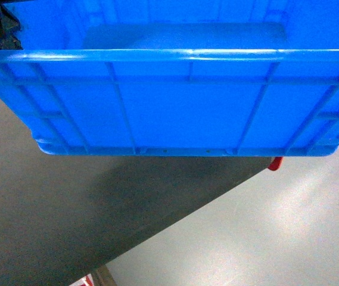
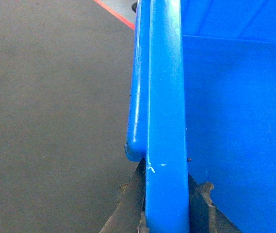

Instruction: Place box next to blue box on left shelf

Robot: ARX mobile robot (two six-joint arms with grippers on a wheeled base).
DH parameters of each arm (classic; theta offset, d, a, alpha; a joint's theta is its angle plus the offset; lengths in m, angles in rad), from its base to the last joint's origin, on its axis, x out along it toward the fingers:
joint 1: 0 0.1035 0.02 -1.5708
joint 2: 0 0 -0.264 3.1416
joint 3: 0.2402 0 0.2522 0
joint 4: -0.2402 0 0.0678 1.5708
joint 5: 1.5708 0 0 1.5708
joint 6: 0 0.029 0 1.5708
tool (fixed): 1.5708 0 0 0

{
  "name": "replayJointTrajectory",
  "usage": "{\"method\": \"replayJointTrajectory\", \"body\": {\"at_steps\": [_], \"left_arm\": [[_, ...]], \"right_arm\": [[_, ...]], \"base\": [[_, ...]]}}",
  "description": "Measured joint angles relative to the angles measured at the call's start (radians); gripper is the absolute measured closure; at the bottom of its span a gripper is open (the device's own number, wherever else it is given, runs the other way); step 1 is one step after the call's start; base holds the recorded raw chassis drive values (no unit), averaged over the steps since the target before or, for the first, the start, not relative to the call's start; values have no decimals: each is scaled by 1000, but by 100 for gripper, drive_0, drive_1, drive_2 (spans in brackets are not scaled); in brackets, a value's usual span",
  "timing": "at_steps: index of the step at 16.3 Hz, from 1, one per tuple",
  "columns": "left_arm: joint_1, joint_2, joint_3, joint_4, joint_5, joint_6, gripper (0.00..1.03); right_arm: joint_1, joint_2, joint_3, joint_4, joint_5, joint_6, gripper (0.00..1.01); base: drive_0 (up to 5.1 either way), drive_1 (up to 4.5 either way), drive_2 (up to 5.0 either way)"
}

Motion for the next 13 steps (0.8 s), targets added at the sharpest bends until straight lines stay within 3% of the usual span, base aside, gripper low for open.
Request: {"method": "replayJointTrajectory", "body": {"at_steps": [13], "left_arm": [[0, 0, 0, 0, -1, 0, 95]], "right_arm": [[-1, 0, 0, 0, 0, 0, 94]], "base": [[-148, -148, -148]]}}
